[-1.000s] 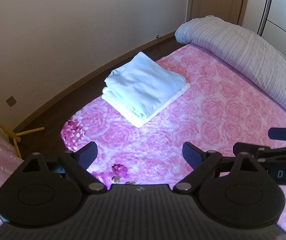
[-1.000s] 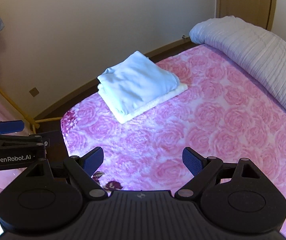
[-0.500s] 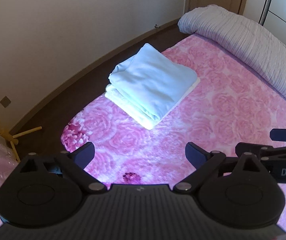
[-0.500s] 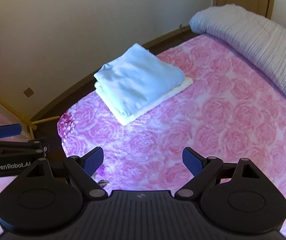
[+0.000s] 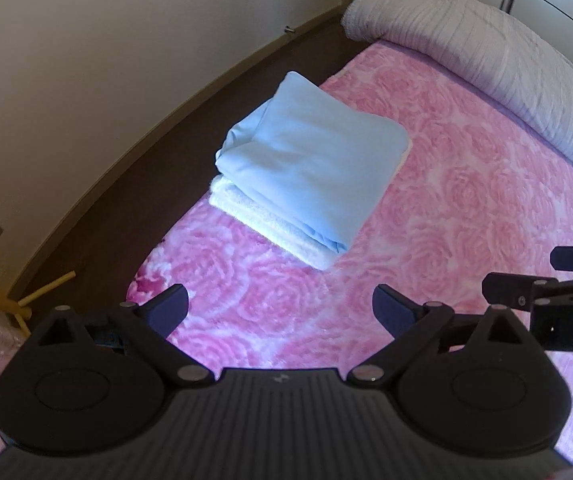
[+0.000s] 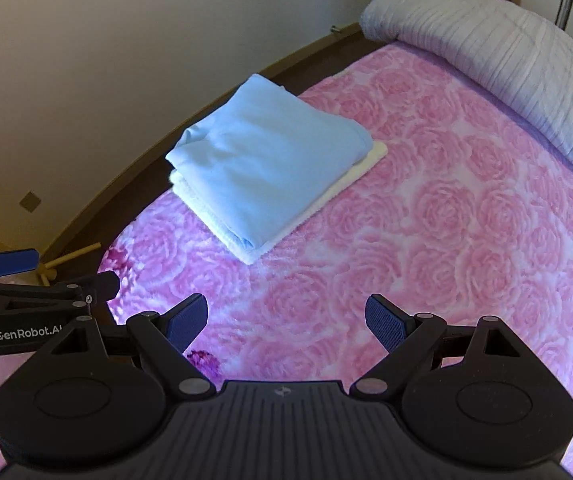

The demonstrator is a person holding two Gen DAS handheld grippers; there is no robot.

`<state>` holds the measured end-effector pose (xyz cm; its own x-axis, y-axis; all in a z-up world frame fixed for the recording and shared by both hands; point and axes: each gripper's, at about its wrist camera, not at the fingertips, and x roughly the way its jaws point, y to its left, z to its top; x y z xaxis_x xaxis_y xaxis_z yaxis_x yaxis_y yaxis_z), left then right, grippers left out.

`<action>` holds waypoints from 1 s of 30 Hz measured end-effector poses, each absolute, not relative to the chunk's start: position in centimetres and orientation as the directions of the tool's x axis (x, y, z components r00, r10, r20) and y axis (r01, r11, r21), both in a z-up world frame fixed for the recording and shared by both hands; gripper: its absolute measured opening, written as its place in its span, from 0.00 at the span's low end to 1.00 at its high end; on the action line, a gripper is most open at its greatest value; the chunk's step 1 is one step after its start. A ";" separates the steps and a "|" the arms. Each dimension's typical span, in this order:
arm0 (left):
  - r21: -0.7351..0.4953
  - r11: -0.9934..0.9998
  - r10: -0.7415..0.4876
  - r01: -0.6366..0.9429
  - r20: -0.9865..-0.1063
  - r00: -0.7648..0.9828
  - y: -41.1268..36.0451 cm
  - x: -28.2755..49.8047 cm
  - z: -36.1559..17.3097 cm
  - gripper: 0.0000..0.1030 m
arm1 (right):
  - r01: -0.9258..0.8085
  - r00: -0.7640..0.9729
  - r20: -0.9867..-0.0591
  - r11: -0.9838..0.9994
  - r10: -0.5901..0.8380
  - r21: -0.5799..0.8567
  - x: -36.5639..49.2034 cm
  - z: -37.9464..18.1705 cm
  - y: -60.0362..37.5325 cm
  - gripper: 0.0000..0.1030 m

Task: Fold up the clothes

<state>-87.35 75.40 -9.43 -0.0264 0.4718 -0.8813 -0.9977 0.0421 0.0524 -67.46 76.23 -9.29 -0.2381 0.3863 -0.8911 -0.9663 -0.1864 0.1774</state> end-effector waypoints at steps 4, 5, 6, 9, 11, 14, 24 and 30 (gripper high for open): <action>0.054 0.068 0.471 -0.996 -0.882 -0.016 76.7 -88.1 -9.8 0.95 | -0.972 -0.223 -0.897 -0.156 0.383 0.175 -68.4 -9.7 77.3 0.86; 0.055 0.074 0.470 -0.996 -0.882 -0.013 77.1 -88.3 -9.8 0.95 | -0.973 -0.220 -0.898 -0.150 0.382 0.174 -68.5 -9.8 77.5 0.86; 0.055 0.081 0.470 -0.995 -0.883 -0.011 77.4 -88.5 -9.9 0.95 | -0.974 -0.216 -0.898 -0.144 0.382 0.174 -68.7 -9.9 77.7 0.86; 0.056 0.100 0.469 -0.993 -0.883 -0.003 78.4 -89.0 -10.2 0.95 | -0.976 -0.209 -0.900 -0.130 0.382 0.172 -69.3 -10.1 78.3 0.86; 0.057 0.112 0.468 -0.992 -0.884 0.002 79.0 -89.4 -10.3 0.95 | -0.978 -0.205 -0.902 -0.123 0.381 0.171 -69.6 -10.2 78.6 0.86; 0.062 0.122 0.476 -0.991 -0.880 0.003 79.6 -89.8 -10.5 0.95 | -0.979 -0.200 -0.903 -0.114 0.380 0.169 -70.0 -10.4 79.0 0.86; 0.071 0.174 0.473 -0.982 -0.881 0.019 81.5 -90.0 -11.3 0.95 | -0.984 -0.178 -0.910 -0.077 0.374 0.161 -70.3 -10.9 80.3 0.86; 0.062 0.200 0.469 -0.978 -0.882 0.040 82.5 -89.8 -11.7 0.95 | -0.986 -0.168 -0.913 -0.058 0.371 0.158 -70.3 -11.1 80.8 0.86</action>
